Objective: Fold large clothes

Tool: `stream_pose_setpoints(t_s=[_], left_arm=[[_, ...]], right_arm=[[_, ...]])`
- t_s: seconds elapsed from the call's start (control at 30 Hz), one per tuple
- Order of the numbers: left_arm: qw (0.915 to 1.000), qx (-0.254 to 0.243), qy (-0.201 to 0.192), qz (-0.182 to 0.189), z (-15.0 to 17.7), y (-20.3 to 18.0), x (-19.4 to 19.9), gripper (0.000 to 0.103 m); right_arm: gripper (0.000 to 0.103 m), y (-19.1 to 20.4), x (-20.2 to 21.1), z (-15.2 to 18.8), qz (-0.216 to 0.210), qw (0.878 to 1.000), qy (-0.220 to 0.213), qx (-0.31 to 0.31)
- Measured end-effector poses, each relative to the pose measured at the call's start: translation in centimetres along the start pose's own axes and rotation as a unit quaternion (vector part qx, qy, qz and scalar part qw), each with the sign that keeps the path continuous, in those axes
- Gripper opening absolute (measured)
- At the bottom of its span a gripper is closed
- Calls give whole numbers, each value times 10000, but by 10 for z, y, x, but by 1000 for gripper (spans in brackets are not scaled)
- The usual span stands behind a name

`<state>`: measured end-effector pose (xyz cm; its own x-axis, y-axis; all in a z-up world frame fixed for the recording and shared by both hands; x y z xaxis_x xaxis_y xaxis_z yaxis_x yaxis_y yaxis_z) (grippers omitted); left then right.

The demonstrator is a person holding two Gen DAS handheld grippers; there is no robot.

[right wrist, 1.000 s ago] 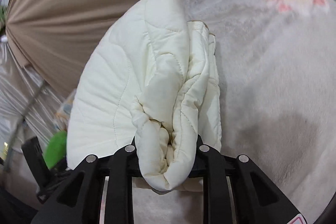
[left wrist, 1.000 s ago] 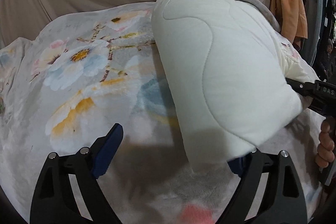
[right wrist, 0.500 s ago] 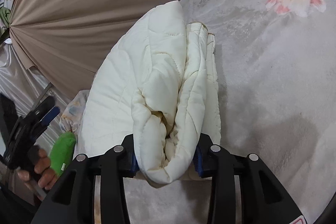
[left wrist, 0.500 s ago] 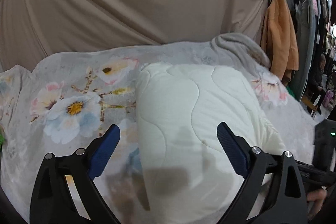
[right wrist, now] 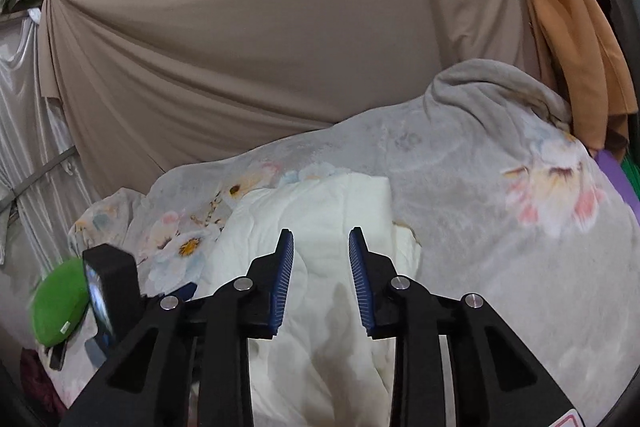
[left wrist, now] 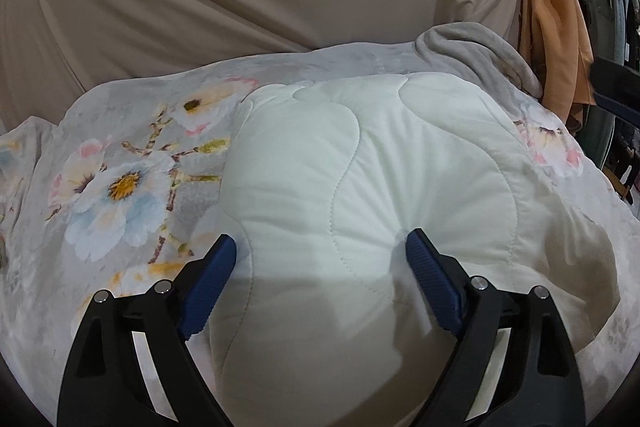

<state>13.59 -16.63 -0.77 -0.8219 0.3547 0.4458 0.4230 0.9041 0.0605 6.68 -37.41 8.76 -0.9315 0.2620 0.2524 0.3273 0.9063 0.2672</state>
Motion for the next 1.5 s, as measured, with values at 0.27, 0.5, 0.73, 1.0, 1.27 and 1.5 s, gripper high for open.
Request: stream_pose_setpoints(t_s=[0.27, 0.5, 0.73, 1.0, 1.27, 1.5], left_arm=[[10000, 32, -13, 51, 4, 1, -8, 92], [9995, -250, -211, 23, 9, -13, -10, 95], [9994, -247, -249, -35, 16, -13, -17, 98], [9990, -235, -311, -236, 18, -11, -13, 98], [9993, -50, -273, -267, 17, -3, -10, 98], [9990, -113, -318, -280, 18, -5, -6, 98]], right_arm=[[18, -30, -107, 55, 704, 9937, 818, 316], [14, -57, -127, 92, 518, 9929, 1044, -220], [14, -59, -128, 99, 467, 9930, 1058, -235], [19, -58, -102, 84, 430, 9958, 683, -433], [25, -34, 11, 94, 130, 9974, 463, -528], [23, -43, 18, 152, 393, 9951, 841, -329]])
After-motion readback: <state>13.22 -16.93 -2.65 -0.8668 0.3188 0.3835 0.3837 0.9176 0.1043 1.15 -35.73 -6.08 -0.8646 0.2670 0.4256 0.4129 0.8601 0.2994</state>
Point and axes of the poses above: each gripper's, at about its wrist camera, not at the fingertips, and x roughly against the way its jaws point, y to its left, z to its underside, the point moved 10 cm from there along -x, roughly the way its jaws point, and after that the axes turned 11 degrees about -y, right-handed, at the moved point
